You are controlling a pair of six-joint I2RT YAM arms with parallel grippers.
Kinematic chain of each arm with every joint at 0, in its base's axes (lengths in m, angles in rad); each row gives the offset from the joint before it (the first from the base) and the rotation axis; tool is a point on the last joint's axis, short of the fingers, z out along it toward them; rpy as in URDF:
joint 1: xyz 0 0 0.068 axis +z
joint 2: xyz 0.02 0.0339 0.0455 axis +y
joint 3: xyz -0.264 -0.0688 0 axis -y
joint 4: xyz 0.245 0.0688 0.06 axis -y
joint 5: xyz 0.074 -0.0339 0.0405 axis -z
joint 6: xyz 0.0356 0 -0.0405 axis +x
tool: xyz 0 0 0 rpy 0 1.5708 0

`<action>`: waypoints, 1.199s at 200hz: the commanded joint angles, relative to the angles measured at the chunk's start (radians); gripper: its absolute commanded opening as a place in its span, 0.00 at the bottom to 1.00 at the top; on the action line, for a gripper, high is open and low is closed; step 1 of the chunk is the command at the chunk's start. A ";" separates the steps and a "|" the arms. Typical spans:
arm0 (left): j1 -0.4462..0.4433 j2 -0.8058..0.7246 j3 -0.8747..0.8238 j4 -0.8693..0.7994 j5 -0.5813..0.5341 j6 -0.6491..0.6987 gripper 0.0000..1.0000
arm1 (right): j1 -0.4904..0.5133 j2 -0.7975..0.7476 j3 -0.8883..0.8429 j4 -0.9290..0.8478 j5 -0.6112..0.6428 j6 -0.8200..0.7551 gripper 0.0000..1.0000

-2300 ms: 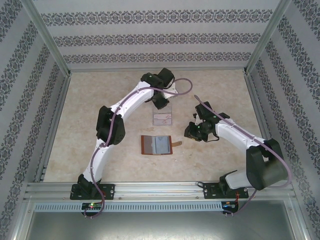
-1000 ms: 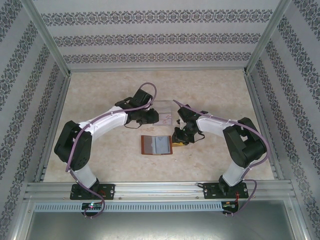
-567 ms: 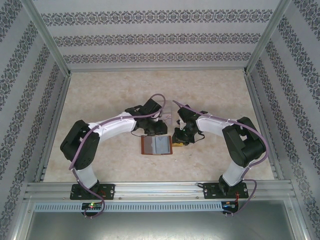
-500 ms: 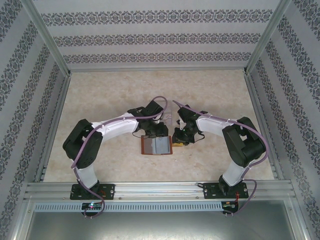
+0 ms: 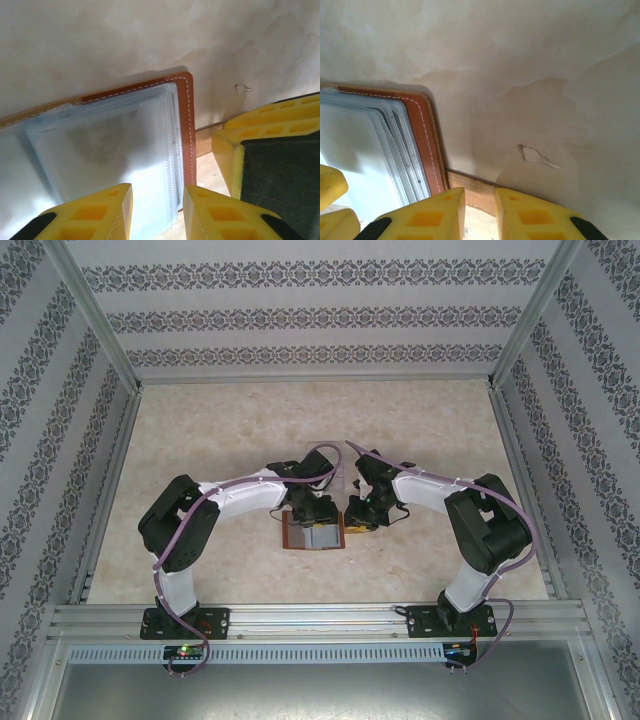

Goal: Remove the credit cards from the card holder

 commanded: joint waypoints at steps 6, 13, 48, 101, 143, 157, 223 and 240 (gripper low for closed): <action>-0.012 -0.011 0.010 -0.095 -0.061 -0.004 0.34 | 0.012 0.026 -0.029 0.001 0.013 -0.025 0.26; -0.012 -0.012 0.006 -0.102 -0.071 -0.005 0.34 | 0.012 0.028 -0.030 0.001 0.013 -0.024 0.25; -0.012 -0.018 -0.020 -0.102 -0.084 -0.017 0.37 | 0.011 0.032 -0.032 0.005 0.011 -0.027 0.26; -0.012 -0.016 -0.034 -0.114 -0.116 -0.019 0.44 | 0.011 0.034 -0.038 0.009 0.010 -0.027 0.26; -0.012 -0.025 -0.032 -0.126 -0.141 -0.019 0.59 | 0.011 0.031 -0.039 0.009 0.010 -0.027 0.26; -0.012 -0.023 -0.032 -0.126 -0.141 -0.019 0.64 | 0.011 0.034 -0.040 0.009 0.010 -0.028 0.26; -0.012 -0.023 -0.026 -0.140 -0.147 -0.013 0.66 | 0.012 0.033 -0.040 0.008 0.008 -0.027 0.26; -0.012 -0.037 -0.027 -0.155 -0.162 -0.010 0.62 | 0.011 0.034 -0.041 0.007 0.008 -0.028 0.26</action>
